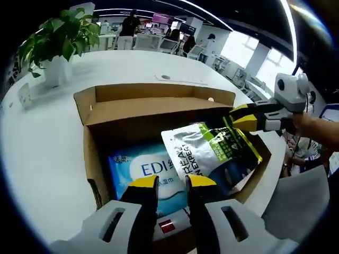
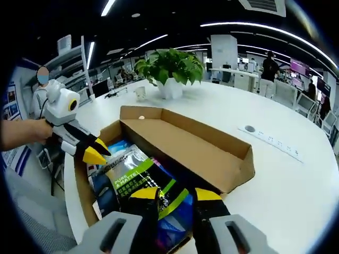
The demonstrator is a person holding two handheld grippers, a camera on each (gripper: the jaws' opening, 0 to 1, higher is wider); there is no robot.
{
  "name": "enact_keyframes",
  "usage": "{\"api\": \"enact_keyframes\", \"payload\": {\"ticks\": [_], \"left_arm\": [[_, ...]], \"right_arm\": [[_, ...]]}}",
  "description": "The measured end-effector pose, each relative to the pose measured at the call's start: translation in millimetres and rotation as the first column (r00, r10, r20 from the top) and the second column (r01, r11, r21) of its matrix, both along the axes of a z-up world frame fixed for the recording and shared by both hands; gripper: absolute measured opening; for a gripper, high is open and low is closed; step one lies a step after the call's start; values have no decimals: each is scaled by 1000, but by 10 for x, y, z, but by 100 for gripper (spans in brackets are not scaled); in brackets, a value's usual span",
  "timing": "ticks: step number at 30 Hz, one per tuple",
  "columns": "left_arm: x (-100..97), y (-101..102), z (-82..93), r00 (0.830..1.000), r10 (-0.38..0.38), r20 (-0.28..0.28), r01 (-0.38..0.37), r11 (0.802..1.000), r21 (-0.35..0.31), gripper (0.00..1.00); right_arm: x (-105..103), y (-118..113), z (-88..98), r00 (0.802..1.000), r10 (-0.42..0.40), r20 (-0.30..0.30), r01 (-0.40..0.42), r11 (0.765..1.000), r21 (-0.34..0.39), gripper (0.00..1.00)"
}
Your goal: Operate the shoe box by opening the lid, removing the specified soft item, and placing it in the target area until the item is outside and the box remains undamaged.
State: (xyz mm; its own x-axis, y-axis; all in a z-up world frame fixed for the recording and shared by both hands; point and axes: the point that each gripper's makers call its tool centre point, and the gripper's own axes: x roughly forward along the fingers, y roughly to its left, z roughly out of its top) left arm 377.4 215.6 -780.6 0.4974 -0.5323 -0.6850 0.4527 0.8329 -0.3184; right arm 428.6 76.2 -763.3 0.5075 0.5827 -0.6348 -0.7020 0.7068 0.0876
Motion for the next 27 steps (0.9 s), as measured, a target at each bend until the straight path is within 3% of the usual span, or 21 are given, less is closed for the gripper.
{"api": "enact_keyframes", "payload": {"ticks": [6, 14, 27], "left_arm": [[-51, -85, -54, 999, -31, -43, 29, 999, -28, 18], [-67, -76, -68, 997, -9, -73, 3, 996, -87, 14], [-82, -92, -50, 997, -46, -63, 42, 997, -65, 4]], "right_arm": [[-13, 25, -49, 999, 20, -51, -22, 999, -35, 21], [-26, 30, -66, 995, 1, -100, -4, 1000, -29, 18], [-44, -12, -25, 993, -27, -115, 27, 1000, -3, 4]]}}
